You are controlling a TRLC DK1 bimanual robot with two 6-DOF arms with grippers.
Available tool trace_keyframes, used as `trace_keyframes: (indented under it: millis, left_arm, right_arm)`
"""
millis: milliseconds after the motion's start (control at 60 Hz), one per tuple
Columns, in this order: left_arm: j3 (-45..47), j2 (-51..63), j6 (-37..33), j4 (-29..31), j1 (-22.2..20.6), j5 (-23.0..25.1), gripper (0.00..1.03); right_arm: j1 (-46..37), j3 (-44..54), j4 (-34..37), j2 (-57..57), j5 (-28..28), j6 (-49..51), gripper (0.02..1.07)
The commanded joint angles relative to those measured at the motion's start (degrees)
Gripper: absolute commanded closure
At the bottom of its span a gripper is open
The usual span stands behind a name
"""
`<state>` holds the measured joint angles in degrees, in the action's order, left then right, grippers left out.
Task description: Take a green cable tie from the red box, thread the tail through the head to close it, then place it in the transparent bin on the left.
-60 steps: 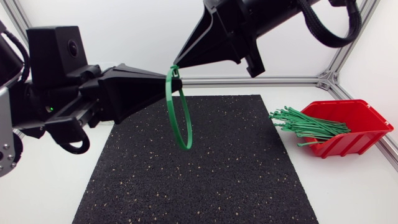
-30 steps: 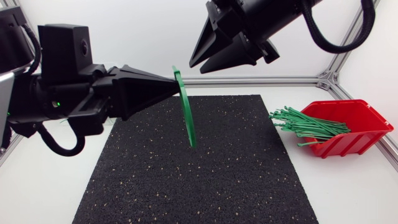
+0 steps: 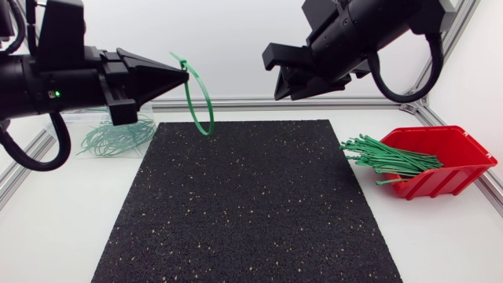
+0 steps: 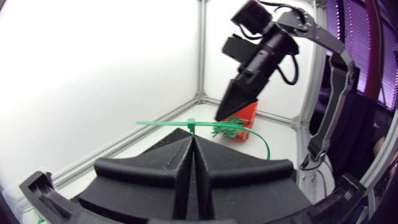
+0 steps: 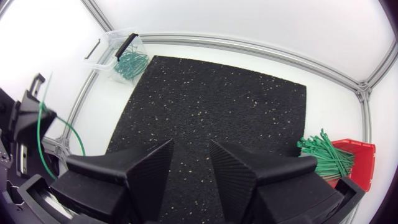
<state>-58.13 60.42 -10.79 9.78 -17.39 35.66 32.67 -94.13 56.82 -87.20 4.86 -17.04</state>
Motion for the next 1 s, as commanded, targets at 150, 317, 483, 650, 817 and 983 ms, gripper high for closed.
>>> trace_keyframes:
  millis: [150,317,483,650,817,983]
  left_arm:
    - [-10.16,10.06,-7.85,5.42,12.29,-7.89,1.0]
    - [-14.29,16.66,-11.36,4.9,17.74,-17.99,1.0]
    - [-17.11,21.31,-13.56,0.5,21.96,-25.73,1.0]
    - [-20.18,26.24,-16.46,-5.3,24.51,-34.69,1.0]
    - [-24.49,31.42,-18.48,-7.94,25.82,-39.88,1.0]
    - [-29.94,36.26,-18.92,-7.14,27.41,-43.13,1.0]
  right_arm:
    - [-3.13,5.18,-3.73,5.2,-5.48,6.49,0.54]
    - [-4.98,9.31,-7.25,8.45,-9.17,9.57,0.54]
    - [-6.74,12.48,-8.74,11.26,-10.84,11.85,0.51]
    - [-8.41,13.79,-9.09,13.99,-11.02,13.17,0.5]
    - [-9.9,14.59,-8.83,16.18,-11.02,14.49,0.5]
    - [-10.17,16.26,-8.48,19.08,-11.81,15.72,0.5]
